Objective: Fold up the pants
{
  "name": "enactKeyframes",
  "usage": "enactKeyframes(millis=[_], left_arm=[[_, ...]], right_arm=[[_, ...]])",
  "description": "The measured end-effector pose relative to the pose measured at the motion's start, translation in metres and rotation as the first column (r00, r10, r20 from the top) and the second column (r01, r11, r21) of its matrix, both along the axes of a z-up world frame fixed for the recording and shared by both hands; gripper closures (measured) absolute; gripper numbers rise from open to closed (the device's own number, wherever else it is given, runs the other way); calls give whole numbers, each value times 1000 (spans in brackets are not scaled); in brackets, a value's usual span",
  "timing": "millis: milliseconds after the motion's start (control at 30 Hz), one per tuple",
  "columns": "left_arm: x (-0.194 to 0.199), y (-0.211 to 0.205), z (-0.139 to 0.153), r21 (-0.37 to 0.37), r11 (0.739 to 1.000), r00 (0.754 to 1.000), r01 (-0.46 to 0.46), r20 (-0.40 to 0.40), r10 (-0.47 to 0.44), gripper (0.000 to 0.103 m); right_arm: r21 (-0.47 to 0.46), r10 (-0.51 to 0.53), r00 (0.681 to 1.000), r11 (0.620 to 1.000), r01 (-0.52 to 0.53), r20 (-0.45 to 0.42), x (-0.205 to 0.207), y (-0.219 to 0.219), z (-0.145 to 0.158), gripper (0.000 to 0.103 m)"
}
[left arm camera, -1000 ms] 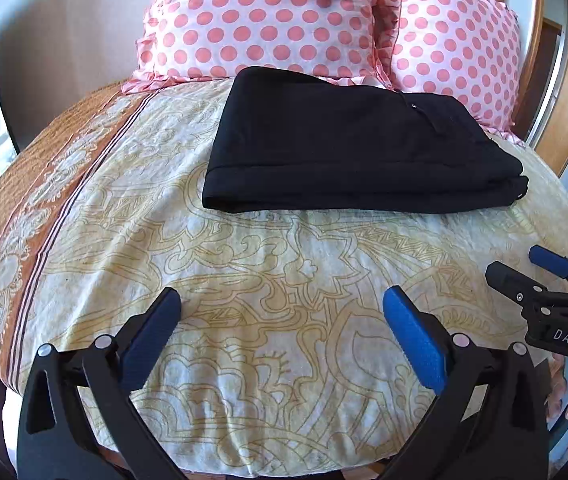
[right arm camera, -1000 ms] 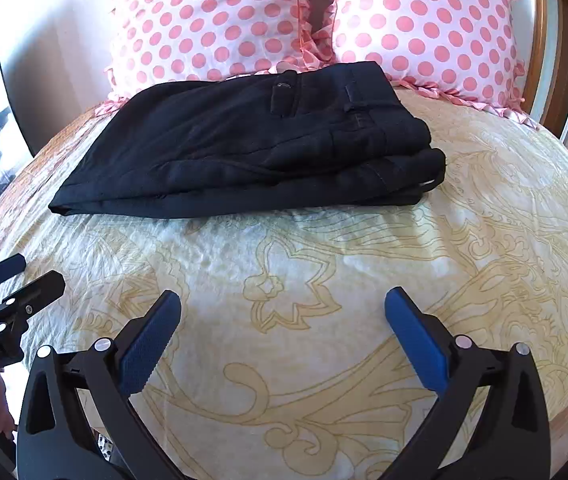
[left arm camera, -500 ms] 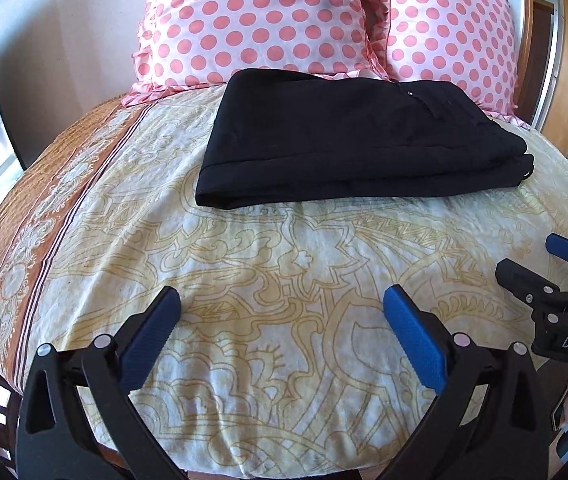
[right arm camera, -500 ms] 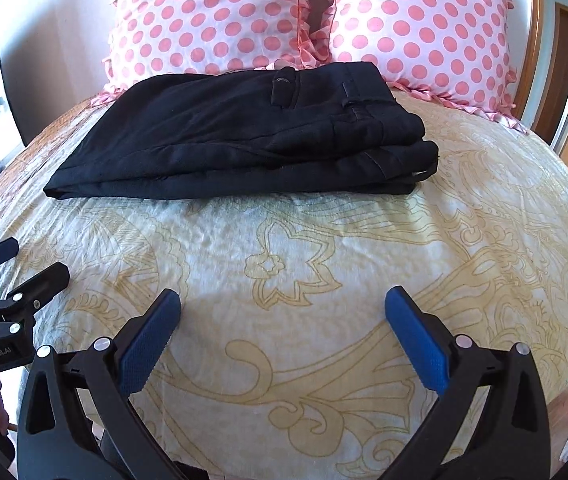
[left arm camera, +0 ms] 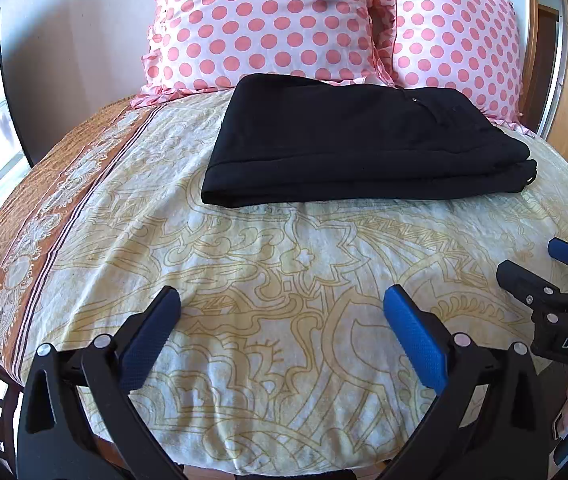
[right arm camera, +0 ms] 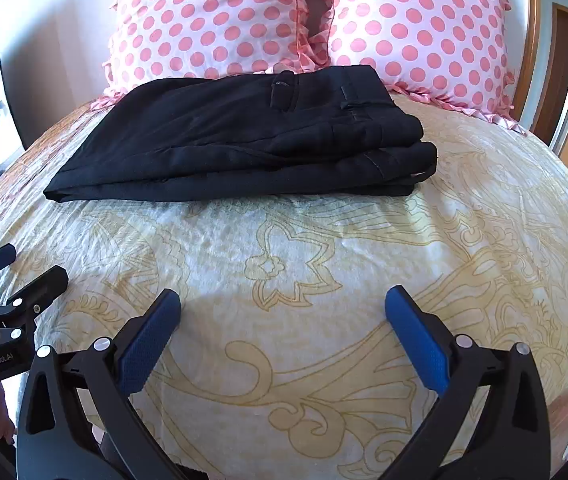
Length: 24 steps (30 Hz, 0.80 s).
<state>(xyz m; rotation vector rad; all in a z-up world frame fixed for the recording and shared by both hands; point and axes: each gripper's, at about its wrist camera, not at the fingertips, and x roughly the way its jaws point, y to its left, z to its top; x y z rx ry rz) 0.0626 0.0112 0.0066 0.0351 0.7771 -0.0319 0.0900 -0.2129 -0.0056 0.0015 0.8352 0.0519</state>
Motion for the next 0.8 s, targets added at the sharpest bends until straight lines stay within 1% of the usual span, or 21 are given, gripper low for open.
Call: enactKeyframes(millis=[433, 667, 800], left_arm=[[0, 0, 0, 0, 1000, 1000, 1, -2, -1, 2], [3, 0, 2, 0, 1000, 1000, 3, -27, -3, 2], [3, 0, 2, -1, 1000, 1000, 0, -23, 0, 2]], right_arm=[[0, 1, 1000, 1000, -1, 1, -1, -1, -1, 1], [0, 1, 1000, 1000, -1, 2, -1, 0, -1, 1], [0, 1, 1000, 1000, -1, 2, -1, -1, -1, 1]])
